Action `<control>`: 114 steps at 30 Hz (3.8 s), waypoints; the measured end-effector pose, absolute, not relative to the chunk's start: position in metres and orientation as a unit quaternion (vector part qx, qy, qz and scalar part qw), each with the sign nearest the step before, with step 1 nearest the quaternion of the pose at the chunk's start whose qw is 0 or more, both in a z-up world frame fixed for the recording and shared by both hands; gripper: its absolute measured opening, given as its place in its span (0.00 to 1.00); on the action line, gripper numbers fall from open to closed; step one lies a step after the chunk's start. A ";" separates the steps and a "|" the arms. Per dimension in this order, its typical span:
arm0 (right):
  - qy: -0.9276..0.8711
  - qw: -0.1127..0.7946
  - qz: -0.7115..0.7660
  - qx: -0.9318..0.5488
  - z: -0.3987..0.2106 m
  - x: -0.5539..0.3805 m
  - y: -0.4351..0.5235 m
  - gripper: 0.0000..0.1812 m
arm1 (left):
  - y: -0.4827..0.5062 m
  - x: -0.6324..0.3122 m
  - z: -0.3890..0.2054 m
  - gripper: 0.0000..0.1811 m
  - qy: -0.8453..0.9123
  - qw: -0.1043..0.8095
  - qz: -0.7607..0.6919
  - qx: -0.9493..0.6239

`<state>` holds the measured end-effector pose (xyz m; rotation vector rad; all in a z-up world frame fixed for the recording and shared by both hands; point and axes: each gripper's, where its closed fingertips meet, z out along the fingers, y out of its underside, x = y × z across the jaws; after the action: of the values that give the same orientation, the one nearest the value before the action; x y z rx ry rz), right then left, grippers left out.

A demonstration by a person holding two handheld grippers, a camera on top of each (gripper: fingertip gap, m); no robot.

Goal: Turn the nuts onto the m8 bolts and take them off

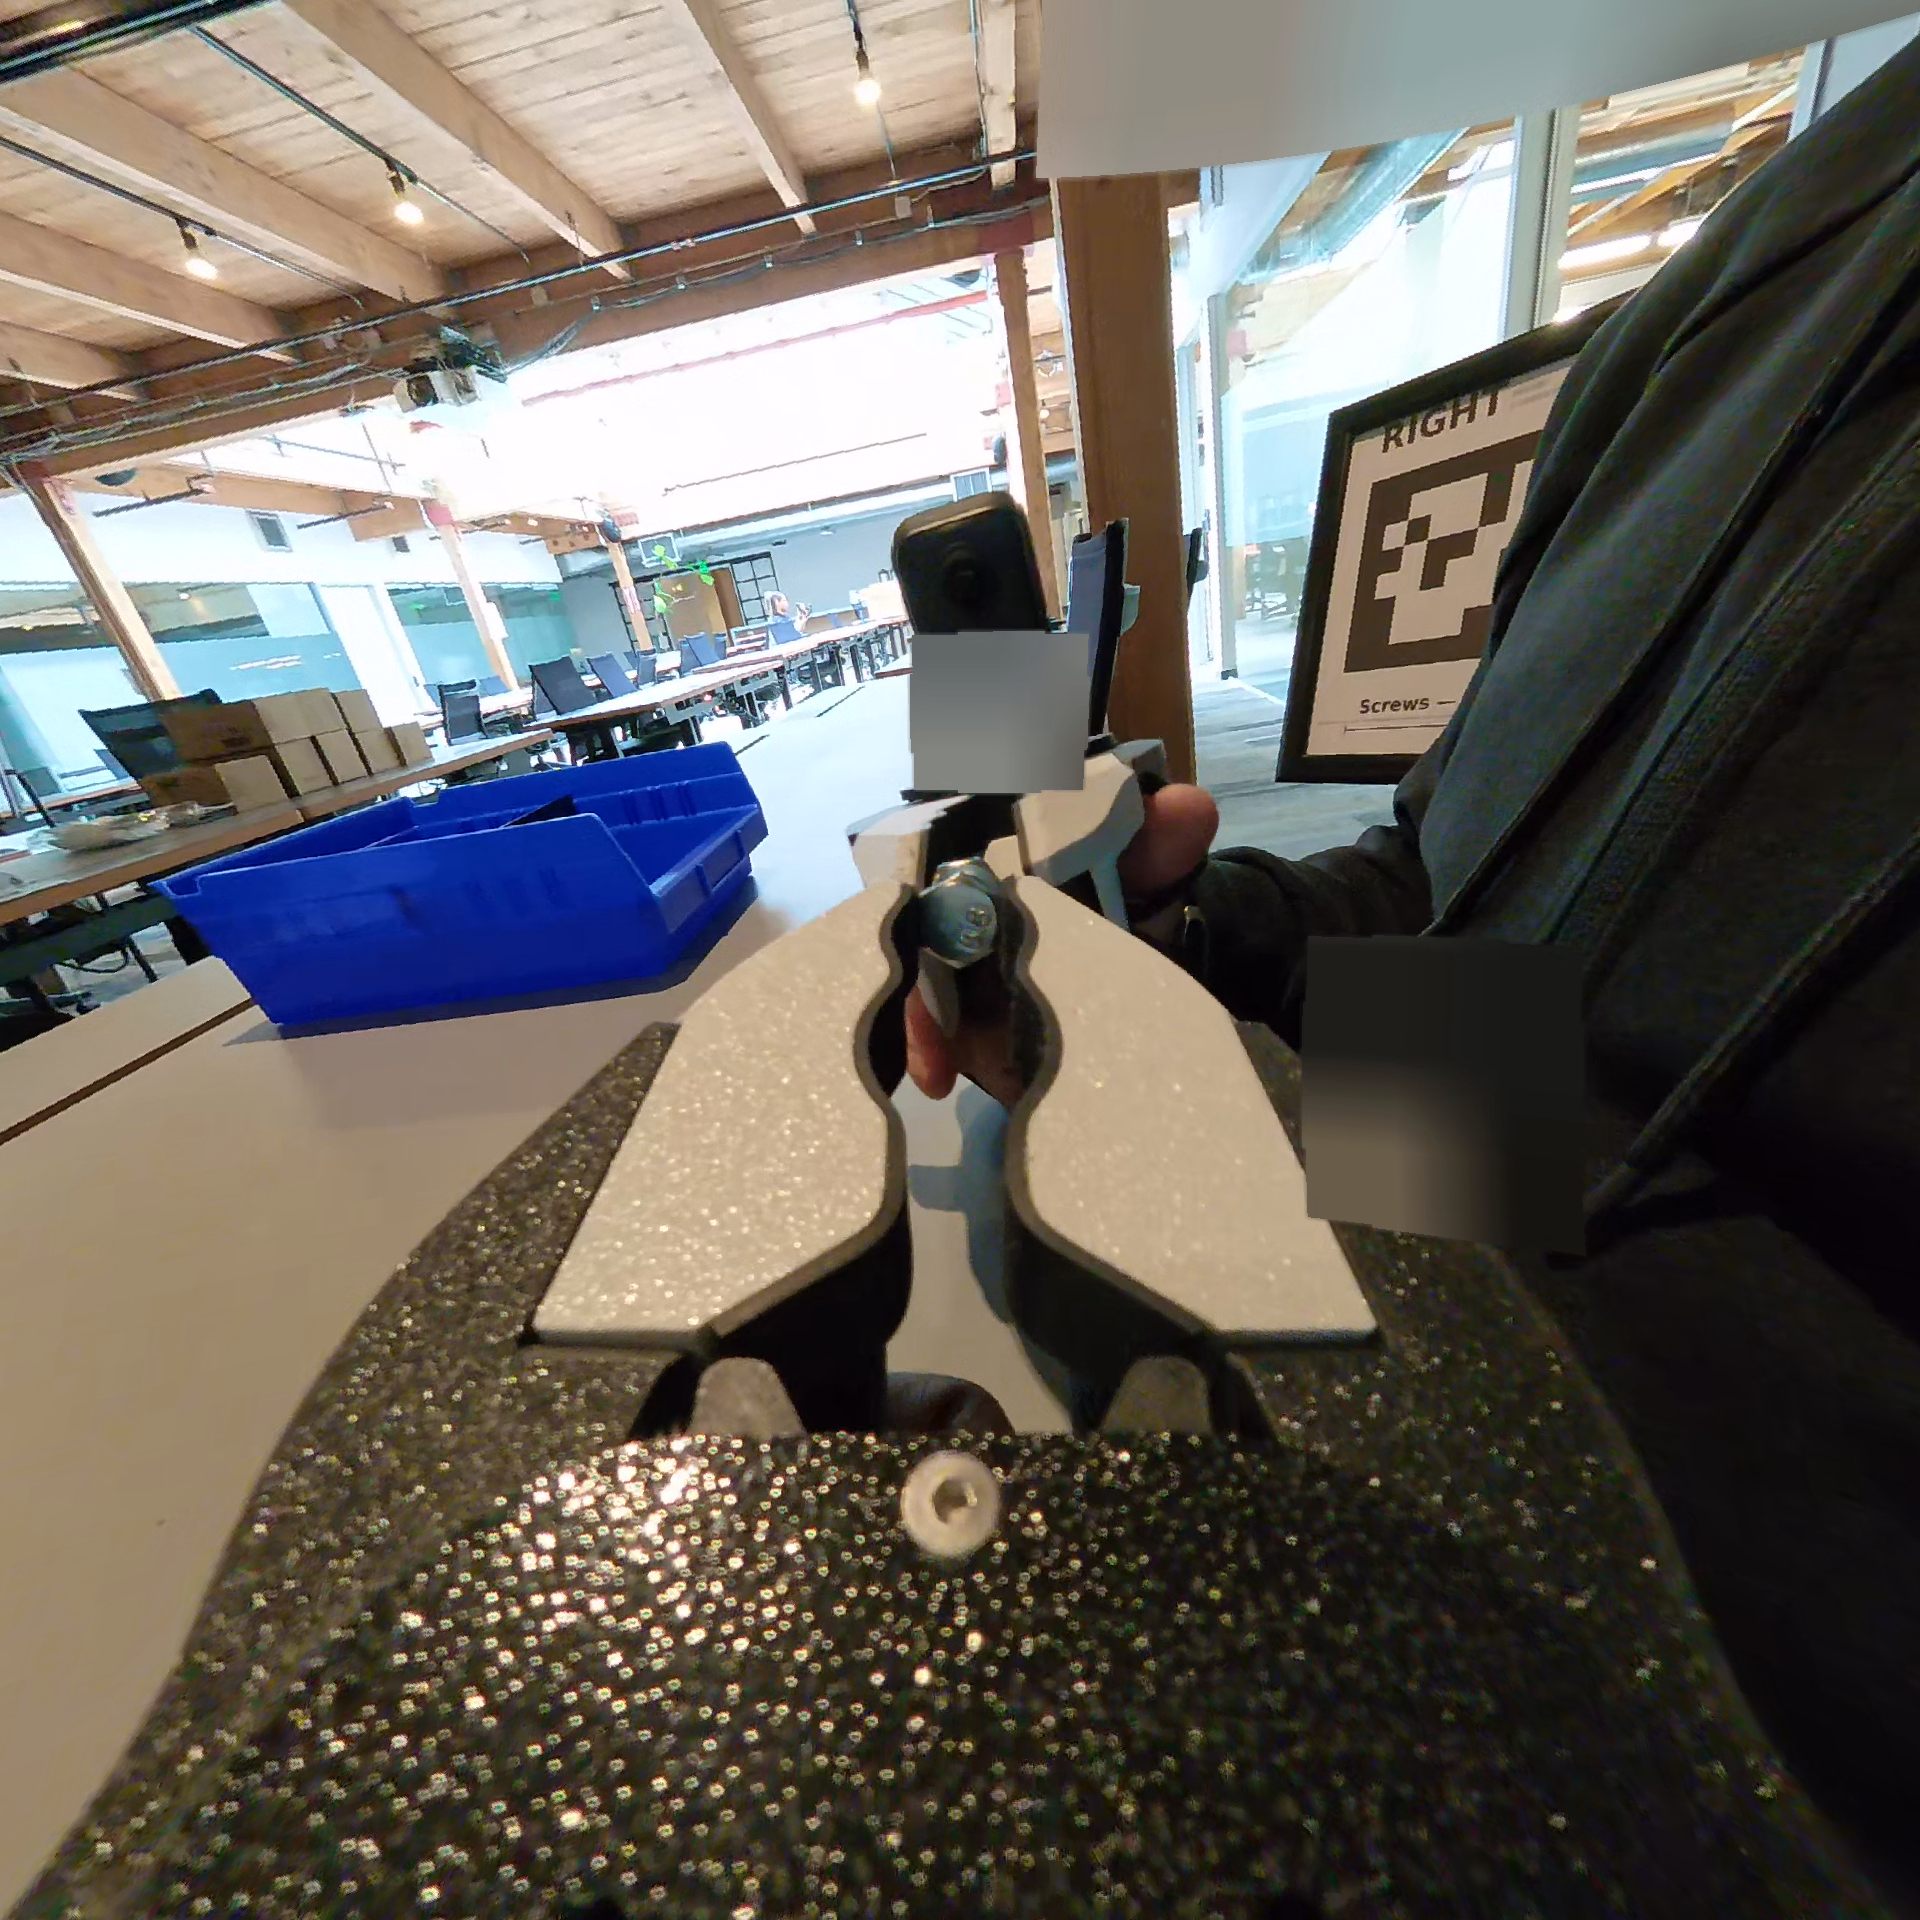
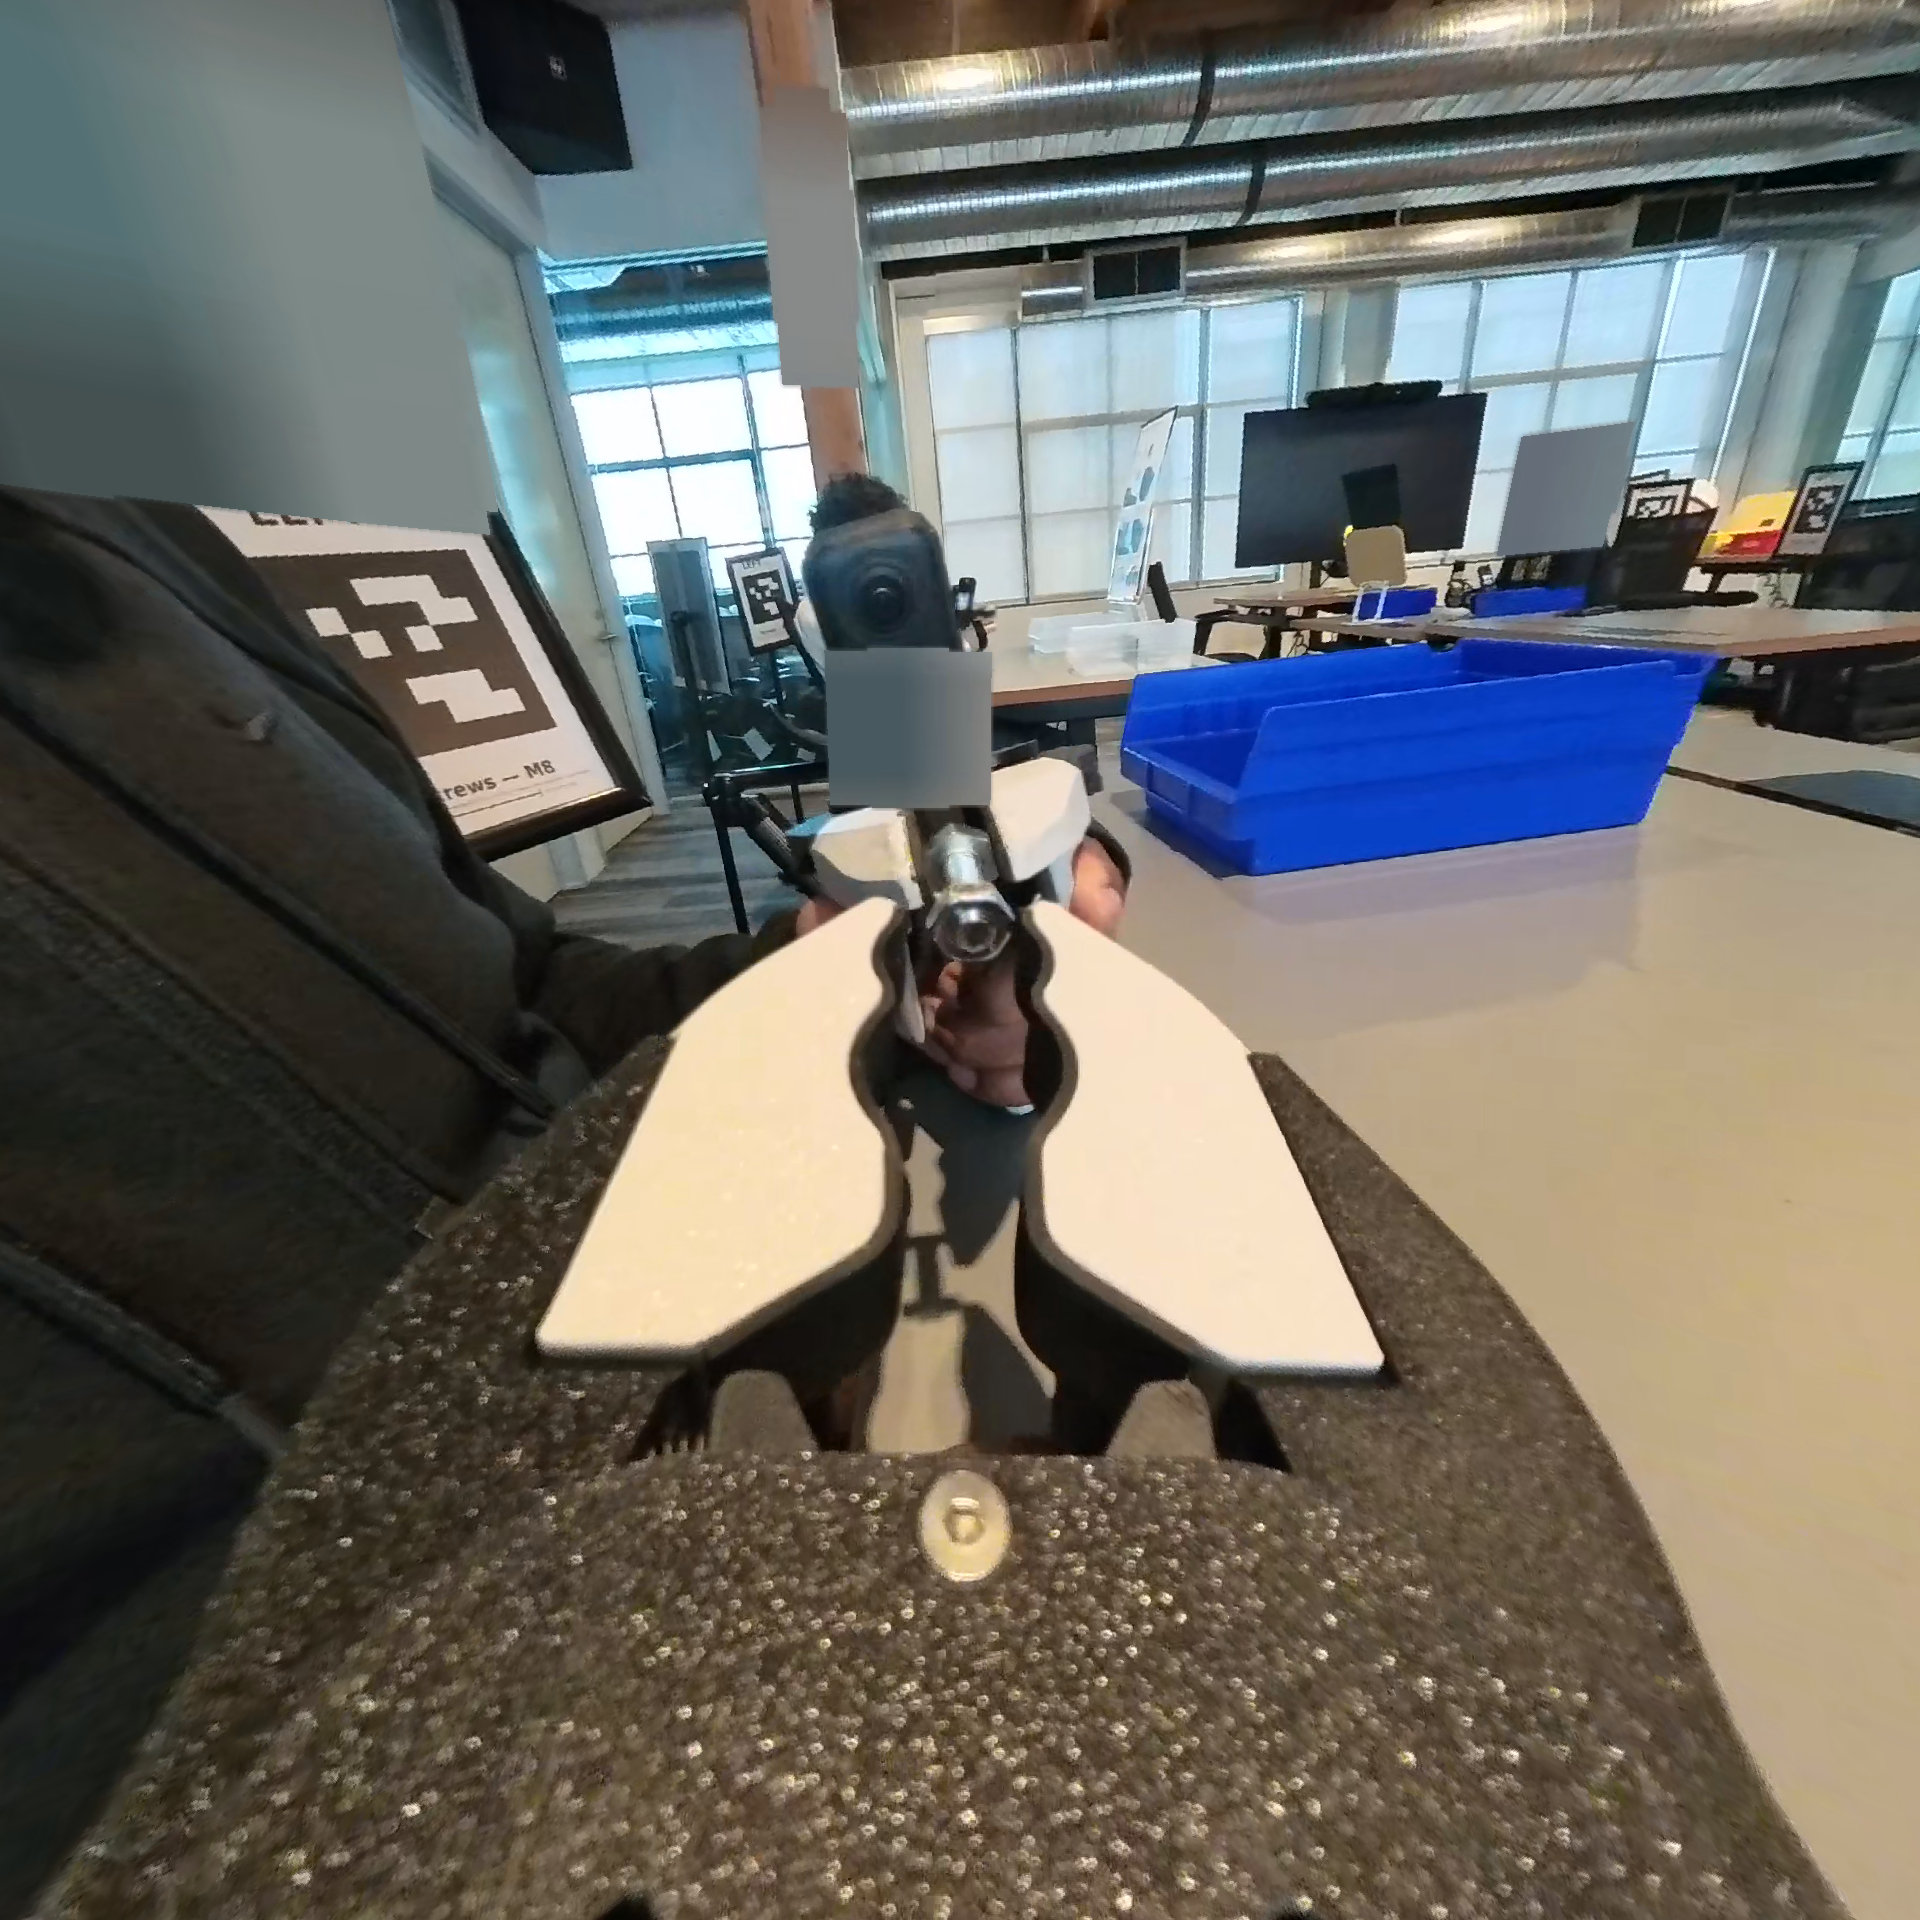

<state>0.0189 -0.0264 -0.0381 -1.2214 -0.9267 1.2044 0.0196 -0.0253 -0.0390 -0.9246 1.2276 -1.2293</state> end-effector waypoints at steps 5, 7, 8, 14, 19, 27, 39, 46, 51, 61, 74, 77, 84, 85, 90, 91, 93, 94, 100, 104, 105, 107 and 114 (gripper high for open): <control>-0.403 0.579 0.487 -0.516 -0.039 0.018 -0.026 0.09 | -0.026 0.019 -0.039 0.08 0.520 0.547 -0.527 -0.391; -0.418 0.607 0.450 -0.504 -0.039 0.017 -0.025 0.09 | -0.026 0.019 -0.038 0.08 0.515 0.535 -0.542 -0.393; -0.433 0.629 0.421 -0.490 -0.039 0.016 -0.026 0.09 | -0.028 0.017 -0.037 0.08 0.513 0.521 -0.558 -0.391; -0.518 0.782 0.103 -0.331 -0.037 0.007 -0.039 0.09 | -0.039 0.009 -0.031 0.08 0.501 0.467 -0.626 -0.372; -0.503 0.775 0.154 -0.351 -0.034 0.008 -0.040 0.12 | -0.034 0.007 -0.028 0.08 0.486 0.483 -0.624 -0.376; -0.436 0.659 0.392 -0.471 -0.035 0.007 -0.034 0.15 | -0.034 0.011 -0.028 0.08 0.498 0.524 -0.588 -0.362; -0.389 0.593 0.501 -0.496 -0.032 0.009 -0.035 0.16 | -0.039 0.012 -0.027 0.08 0.507 0.540 -0.575 -0.348; -0.377 0.549 0.553 -0.501 -0.032 0.009 -0.038 0.13 | -0.040 0.013 -0.028 0.08 0.513 0.544 -0.568 -0.344; -0.381 0.569 0.534 -0.496 -0.031 0.010 -0.038 0.08 | -0.040 0.013 -0.029 0.08 0.514 0.542 -0.567 -0.346; -0.478 0.808 0.053 -0.341 -0.030 0.006 -0.036 0.08 | -0.034 0.010 -0.026 0.08 0.486 0.518 -0.602 -0.366; -0.421 0.628 0.450 -0.475 -0.034 0.004 -0.043 0.17 | -0.036 0.009 -0.023 0.08 0.488 0.530 -0.599 -0.351; -0.407 0.620 0.464 -0.485 -0.033 0.006 -0.039 0.15 | -0.038 0.010 -0.024 0.08 0.491 0.527 -0.599 -0.350; -0.422 0.673 0.384 -0.470 -0.034 0.007 -0.034 0.08 | -0.036 0.012 -0.027 0.08 0.490 0.520 -0.599 -0.361; -0.434 0.702 0.332 -0.456 -0.034 0.007 -0.033 0.08 | -0.035 0.012 -0.027 0.08 0.488 0.514 -0.604 -0.365; -0.479 0.803 0.033 -0.353 -0.034 0.007 -0.029 0.08 | -0.031 0.011 -0.026 0.08 0.463 0.469 -0.644 -0.388; -0.476 0.807 0.014 -0.350 -0.034 0.007 -0.027 0.08 | -0.029 0.011 -0.026 0.08 0.457 0.463 -0.651 -0.392; -0.468 0.808 0.014 -0.358 -0.033 0.009 -0.024 0.08 | -0.027 0.009 -0.023 0.08 0.443 0.465 -0.662 -0.387; -0.464 0.806 0.034 -0.366 -0.032 0.009 -0.024 0.11 | -0.027 0.006 -0.020 0.08 0.434 0.468 -0.669 -0.380; -0.417 0.748 0.263 -0.444 -0.028 0.013 -0.024 0.18 | -0.023 0.004 -0.016 0.08 0.425 0.492 -0.661 -0.375; -0.397 0.673 0.411 -0.471 -0.027 0.011 -0.032 0.16 | -0.030 0.011 -0.022 0.08 0.460 0.510 -0.626 -0.369; -0.395 0.656 0.436 -0.473 -0.027 0.011 -0.034 0.16 | -0.033 0.013 -0.023 0.08 0.467 0.513 -0.620 -0.366; -0.393 0.627 0.472 -0.479 -0.029 0.009 -0.037 0.16 | -0.036 0.014 -0.024 0.08 0.477 0.518 -0.611 -0.361; -0.390 0.620 0.479 -0.483 -0.030 0.010 -0.036 0.08 | -0.038 0.016 -0.026 0.08 0.485 0.522 -0.603 -0.359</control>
<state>0.0097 -0.0361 -0.0298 -1.1111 -0.8977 1.1019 0.0163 -0.0378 -0.0257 -0.8605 1.1617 -1.4454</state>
